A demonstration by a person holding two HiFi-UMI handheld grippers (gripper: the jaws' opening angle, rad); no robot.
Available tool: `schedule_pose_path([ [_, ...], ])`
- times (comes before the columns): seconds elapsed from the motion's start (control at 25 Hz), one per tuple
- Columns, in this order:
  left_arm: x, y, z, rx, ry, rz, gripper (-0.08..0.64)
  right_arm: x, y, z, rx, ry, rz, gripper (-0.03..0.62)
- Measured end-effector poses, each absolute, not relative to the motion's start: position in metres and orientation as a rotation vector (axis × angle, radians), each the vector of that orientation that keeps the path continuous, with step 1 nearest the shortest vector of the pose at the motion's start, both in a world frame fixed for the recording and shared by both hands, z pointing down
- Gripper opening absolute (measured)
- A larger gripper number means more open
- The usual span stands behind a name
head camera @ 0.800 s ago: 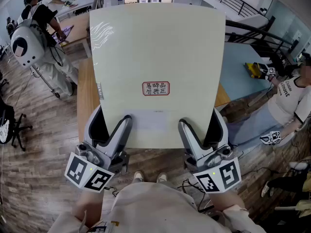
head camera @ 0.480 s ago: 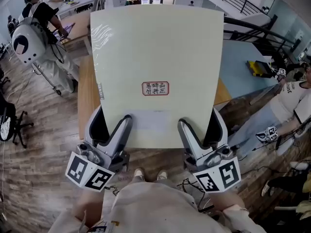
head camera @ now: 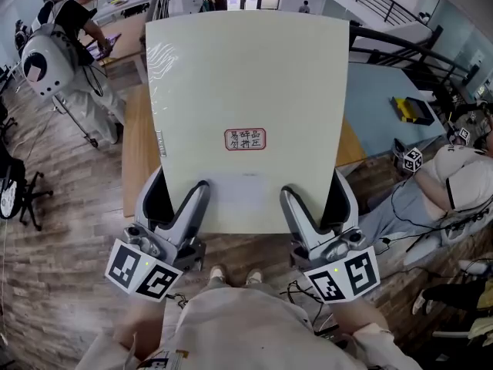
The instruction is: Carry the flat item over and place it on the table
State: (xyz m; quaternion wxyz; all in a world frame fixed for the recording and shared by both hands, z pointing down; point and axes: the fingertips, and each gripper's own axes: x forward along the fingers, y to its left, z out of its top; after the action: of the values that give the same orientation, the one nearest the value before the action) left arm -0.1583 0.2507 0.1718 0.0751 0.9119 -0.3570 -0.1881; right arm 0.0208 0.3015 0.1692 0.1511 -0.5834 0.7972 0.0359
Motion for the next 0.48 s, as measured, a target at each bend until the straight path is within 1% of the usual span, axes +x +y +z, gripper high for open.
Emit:
schedule_pose_path([
  [0.48, -0.122, 0.251, 0.185, 2.728, -1.104, -0.548, 0.308, 0.058, 0.297, 0.185, -1.654, 2.299, 0.074, 0.351],
])
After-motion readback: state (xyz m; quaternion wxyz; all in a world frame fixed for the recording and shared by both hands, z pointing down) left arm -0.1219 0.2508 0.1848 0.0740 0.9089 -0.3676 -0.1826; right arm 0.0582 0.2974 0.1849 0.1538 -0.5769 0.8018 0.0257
